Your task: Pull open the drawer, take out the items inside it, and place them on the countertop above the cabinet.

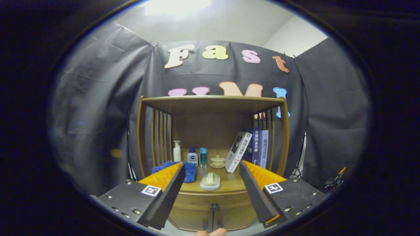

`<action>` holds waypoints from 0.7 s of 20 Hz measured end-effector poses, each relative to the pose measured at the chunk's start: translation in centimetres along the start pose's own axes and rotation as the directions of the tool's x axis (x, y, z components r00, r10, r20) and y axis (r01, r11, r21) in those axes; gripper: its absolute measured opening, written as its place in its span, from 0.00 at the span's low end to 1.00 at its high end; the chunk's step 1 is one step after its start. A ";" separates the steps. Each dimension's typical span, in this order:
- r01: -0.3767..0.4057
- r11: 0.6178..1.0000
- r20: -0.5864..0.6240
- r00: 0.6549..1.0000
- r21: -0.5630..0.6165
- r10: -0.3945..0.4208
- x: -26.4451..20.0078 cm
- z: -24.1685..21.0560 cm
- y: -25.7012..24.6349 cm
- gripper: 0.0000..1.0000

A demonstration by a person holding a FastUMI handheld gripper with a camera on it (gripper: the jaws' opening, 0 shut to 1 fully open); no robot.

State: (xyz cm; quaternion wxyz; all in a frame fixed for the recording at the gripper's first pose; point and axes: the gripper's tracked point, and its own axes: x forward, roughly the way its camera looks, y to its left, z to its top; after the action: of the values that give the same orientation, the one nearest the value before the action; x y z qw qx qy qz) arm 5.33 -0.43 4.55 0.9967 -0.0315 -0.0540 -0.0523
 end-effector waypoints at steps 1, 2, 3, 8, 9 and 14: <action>0.003 1.000 -0.001 1.000 0.001 -0.003 -0.2 -0.1 -0.1 0.99; 0.009 1.000 -0.003 1.000 0.001 -0.009 -0.5 -0.4 -0.3 0.99; 0.012 1.000 -0.007 1.000 0.001 -0.011 -0.6 -0.6 -0.5 0.99; 0.013 1.000 -0.021 1.000 -0.001 -0.013 -0.8 -1.4 -0.7 0.99; 0.013 1.000 -0.022 1.000 -0.002 -0.013 -0.8 -1.4 -0.8 0.99; 0.016 1.000 -0.016 1.000 0.001 -0.016 -0.8 -1.4 -1.3 0.99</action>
State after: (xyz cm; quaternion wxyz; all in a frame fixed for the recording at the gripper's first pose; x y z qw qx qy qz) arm 4.58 -1.78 3.20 0.9966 -0.0299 -0.0462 -0.0608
